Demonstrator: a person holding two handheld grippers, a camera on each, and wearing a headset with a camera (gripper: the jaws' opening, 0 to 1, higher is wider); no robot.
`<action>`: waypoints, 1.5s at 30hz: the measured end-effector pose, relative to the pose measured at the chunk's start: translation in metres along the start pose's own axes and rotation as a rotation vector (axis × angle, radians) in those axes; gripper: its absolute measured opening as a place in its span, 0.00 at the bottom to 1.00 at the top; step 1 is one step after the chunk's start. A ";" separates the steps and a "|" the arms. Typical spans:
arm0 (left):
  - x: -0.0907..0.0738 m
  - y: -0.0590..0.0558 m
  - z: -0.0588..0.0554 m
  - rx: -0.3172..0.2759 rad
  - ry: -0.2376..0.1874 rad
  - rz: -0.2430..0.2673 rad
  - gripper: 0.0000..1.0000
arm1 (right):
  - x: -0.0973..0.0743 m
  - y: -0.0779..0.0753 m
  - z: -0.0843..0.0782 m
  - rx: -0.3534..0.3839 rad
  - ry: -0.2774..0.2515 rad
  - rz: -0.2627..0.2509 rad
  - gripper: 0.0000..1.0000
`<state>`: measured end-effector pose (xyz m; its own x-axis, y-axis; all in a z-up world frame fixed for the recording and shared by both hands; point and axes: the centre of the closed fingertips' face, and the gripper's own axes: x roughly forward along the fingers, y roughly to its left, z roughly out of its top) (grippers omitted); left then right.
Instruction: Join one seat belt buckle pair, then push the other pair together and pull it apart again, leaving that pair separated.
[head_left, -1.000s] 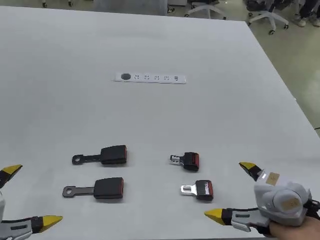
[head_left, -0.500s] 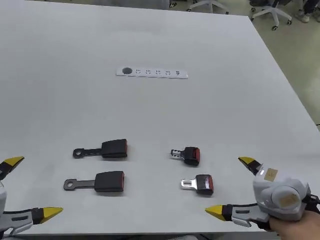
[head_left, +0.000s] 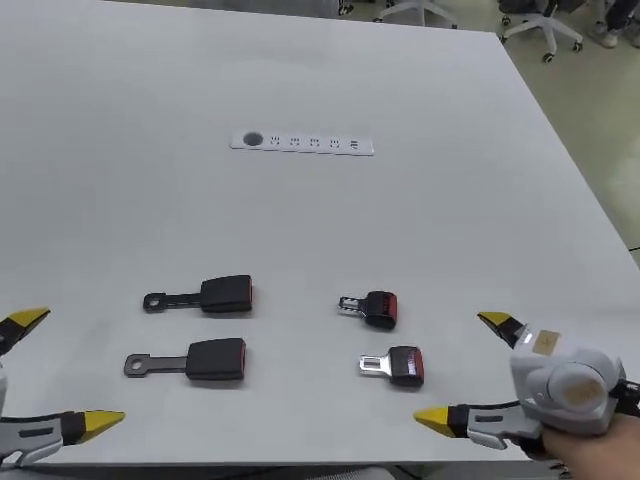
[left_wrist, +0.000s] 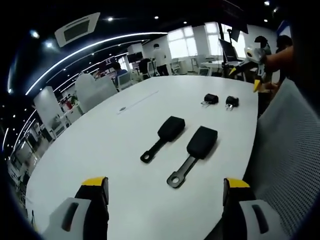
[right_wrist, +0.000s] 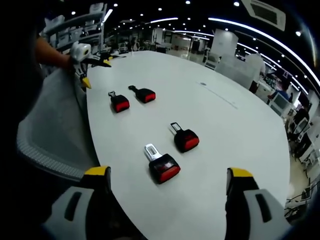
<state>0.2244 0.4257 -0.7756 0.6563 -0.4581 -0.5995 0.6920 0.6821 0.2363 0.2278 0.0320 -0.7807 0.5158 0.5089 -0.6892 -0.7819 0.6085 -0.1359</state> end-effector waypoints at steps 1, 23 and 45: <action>0.000 -0.001 0.004 0.016 -0.014 0.001 0.95 | 0.000 0.001 0.001 -0.003 -0.001 0.000 0.98; 0.000 -0.002 0.000 -0.072 -0.014 -0.014 0.98 | 0.009 0.016 0.000 -0.029 0.045 0.055 0.96; 0.002 -0.005 -0.003 0.013 0.012 -0.023 1.00 | 0.003 0.011 0.001 0.027 0.032 0.065 0.80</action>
<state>0.2212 0.4233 -0.7805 0.6368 -0.4668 -0.6137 0.7106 0.6643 0.2320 0.2213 0.0410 -0.7834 0.4524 0.5281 -0.7186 -0.8033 0.5913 -0.0712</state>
